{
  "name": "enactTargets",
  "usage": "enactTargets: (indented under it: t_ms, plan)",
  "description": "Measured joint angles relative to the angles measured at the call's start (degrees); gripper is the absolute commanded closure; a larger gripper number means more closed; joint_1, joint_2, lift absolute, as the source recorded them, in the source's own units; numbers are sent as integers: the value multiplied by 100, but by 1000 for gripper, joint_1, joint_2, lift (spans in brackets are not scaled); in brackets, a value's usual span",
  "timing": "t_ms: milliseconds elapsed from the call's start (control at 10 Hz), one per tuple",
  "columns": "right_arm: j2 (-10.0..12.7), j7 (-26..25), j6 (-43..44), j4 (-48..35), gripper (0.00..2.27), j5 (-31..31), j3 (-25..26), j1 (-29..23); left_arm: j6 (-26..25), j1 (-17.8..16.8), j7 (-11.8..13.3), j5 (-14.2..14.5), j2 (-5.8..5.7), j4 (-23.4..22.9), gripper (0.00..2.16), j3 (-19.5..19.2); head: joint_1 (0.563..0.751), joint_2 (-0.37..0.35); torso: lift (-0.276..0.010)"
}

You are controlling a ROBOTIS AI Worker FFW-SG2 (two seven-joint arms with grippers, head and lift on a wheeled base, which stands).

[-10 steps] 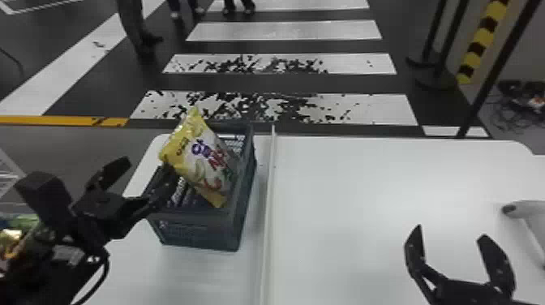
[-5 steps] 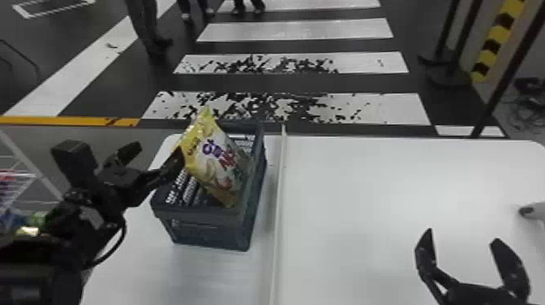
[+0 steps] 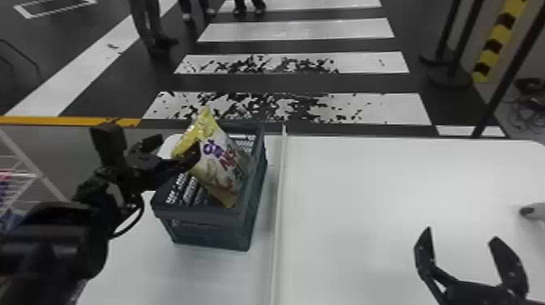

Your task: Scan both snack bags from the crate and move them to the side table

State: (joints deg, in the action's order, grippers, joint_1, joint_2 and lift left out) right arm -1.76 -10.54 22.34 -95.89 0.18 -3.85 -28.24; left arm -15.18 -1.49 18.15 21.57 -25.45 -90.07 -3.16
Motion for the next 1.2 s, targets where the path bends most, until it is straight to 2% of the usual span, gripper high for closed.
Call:
enactTargets:
  t_ms: [200, 300, 400, 500, 800, 1000, 1200]
  plan:
    - [0, 0, -28, 5, 49, -1, 2, 21, -204, -142, 76, -178, 16, 159, 377, 188, 695, 107, -99]
    - [0, 0, -40, 8, 49, -7, 5, 38, -231, -149, 133, -252, 26, 177, 1021, 207, 695, 103, -99]
    - [0, 0, -71, 9, 49, -9, 3, 55, -236, -149, 221, -299, 26, 181, 1895, 210, 695, 99, -99]
    - [0, 0, -96, 13, 49, -10, 0, 68, -250, -132, 246, -305, 26, 149, 2138, 205, 695, 99, -99]
    - [0, 0, -104, 29, 49, -34, -1, 73, -365, -54, 466, -369, 9, 16, 2135, 114, 695, 96, -99]
    - [6, 0, -104, 43, 49, -51, -2, 73, -338, 83, 396, -368, 7, -259, 2138, -37, 695, 100, -99]
    - [9, 0, -104, 44, 49, -53, -14, 73, -412, 231, 341, -153, 4, -677, 2138, -289, 695, 109, -99]
